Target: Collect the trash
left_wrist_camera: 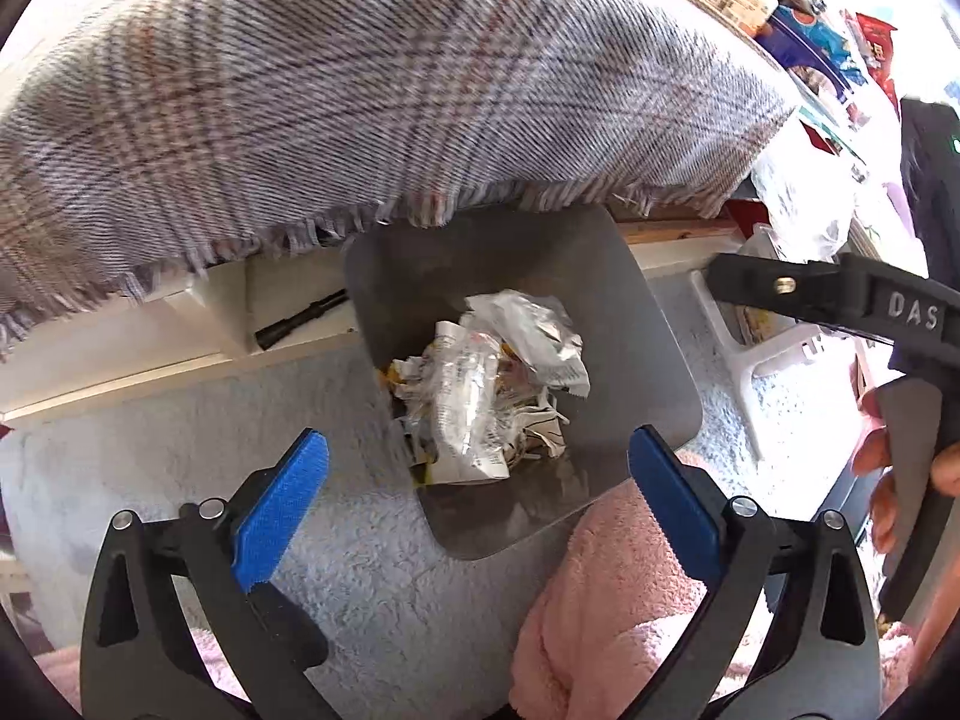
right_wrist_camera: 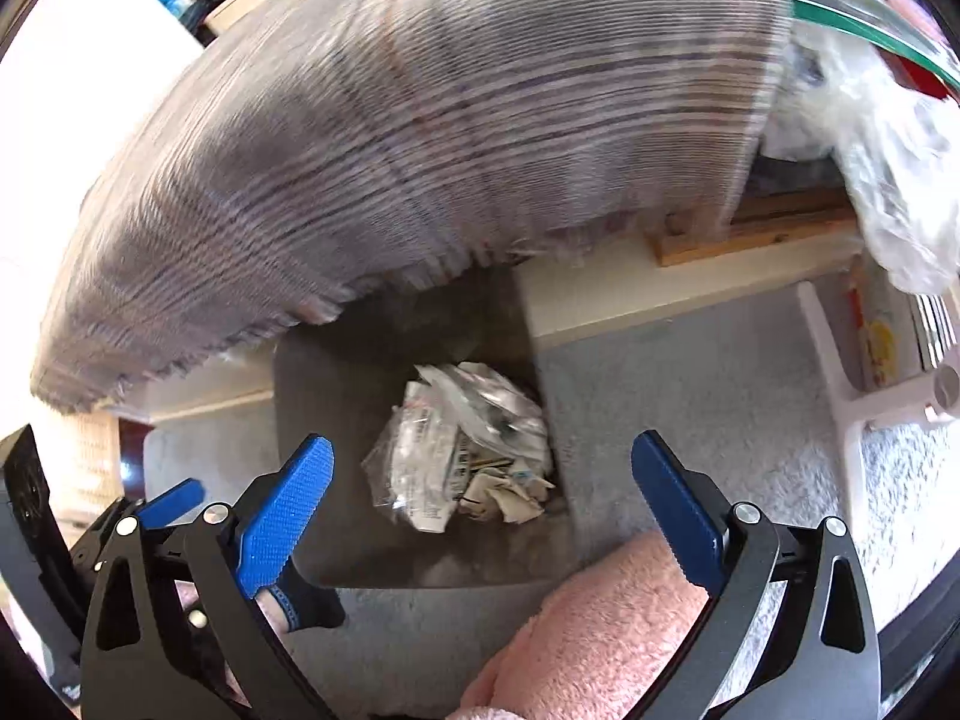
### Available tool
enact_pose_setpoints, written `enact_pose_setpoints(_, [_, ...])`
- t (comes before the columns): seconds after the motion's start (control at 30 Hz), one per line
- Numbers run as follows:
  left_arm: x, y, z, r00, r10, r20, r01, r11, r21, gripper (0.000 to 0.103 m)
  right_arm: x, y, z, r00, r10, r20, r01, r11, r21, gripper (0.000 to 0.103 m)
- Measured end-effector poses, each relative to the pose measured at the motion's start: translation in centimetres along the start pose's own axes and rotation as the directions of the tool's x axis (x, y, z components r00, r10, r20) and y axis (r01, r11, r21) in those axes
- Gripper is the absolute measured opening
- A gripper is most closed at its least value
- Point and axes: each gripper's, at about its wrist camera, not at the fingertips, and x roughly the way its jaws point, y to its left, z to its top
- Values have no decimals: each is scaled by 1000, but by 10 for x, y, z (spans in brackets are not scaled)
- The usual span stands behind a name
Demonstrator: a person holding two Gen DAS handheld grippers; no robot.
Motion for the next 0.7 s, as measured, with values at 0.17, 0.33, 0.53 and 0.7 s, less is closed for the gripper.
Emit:
enact_pose_setpoints(0.17, [-32,11,9,996,29,85,-27,999,-26,95,-33,-14,-1,995,-4,95,4,1000,0,100])
enact_pose_setpoints(0.33, [-90,16,25,965,89,247,-86,996,-25,95,-75,-4,2,978,-59,202,67,997,-35,100])
enact_pose_setpoints(0.53, [-179,15,34,883,143,447,-137,990,-47,95,-144,24,1,910,-56,411,98,992,-82,100])
enact_pose_setpoints(0.7, [-238,5,32,792,160,589,-172,984,-36,95,-200,44,-7,815,-74,575,159,982,-99,100])
